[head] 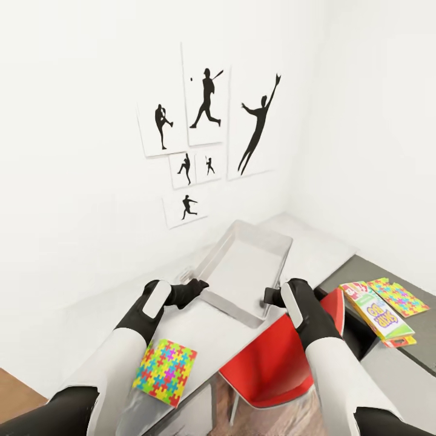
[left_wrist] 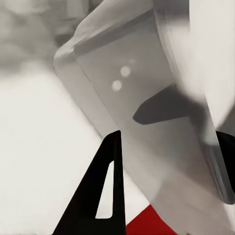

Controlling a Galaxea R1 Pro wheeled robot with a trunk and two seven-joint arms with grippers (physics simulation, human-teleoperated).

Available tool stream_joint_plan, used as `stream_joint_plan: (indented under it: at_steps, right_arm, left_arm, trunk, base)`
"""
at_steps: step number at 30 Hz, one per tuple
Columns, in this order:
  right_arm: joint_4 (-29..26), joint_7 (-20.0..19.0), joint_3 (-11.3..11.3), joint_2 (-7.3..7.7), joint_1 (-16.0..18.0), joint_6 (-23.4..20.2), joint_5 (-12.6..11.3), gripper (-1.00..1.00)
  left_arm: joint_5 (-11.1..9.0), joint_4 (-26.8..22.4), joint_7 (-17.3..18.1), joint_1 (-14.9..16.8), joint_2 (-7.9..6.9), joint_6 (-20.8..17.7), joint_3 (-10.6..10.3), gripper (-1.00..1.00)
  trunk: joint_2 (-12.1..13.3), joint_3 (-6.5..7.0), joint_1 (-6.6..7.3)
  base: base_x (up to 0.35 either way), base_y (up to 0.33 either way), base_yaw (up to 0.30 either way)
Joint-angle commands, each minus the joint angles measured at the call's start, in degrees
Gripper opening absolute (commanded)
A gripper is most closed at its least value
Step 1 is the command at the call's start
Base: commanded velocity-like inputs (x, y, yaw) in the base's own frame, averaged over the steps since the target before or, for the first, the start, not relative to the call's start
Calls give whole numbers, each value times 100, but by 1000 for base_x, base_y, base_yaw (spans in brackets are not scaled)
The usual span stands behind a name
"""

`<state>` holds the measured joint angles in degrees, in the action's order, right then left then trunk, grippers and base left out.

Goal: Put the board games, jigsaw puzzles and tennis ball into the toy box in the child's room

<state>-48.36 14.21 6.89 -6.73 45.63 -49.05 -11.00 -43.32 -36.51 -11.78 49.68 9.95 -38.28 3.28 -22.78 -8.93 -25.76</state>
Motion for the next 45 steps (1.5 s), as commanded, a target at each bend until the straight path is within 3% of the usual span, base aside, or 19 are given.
stream_joint_plan:
  at_steps: [1, 10, 45]
  right_arm:
    - [11, 46, -44, 48, 6, 9, -297, -100]
    - [11, 46, -56, 33, 2, 9, -297, -100]
    - [19, 54, -65, 14, -1, 9, -297, -100]
  left_arm:
    - [34, -14, -70, 6, 5, -294, -50, -100]
    - [34, -14, -70, 6, 5, -290, -53, -100]
    - [37, -14, -71, 6, 5, -287, -56, -100]
  trunk:
    - [-14, -11, -3]
    - [-14, -11, -3]
    - [-14, -263, -3]
  base:
    - [-94, 190, -57]
    - [-21, 233, -8]
    - [-5, 47, 0]
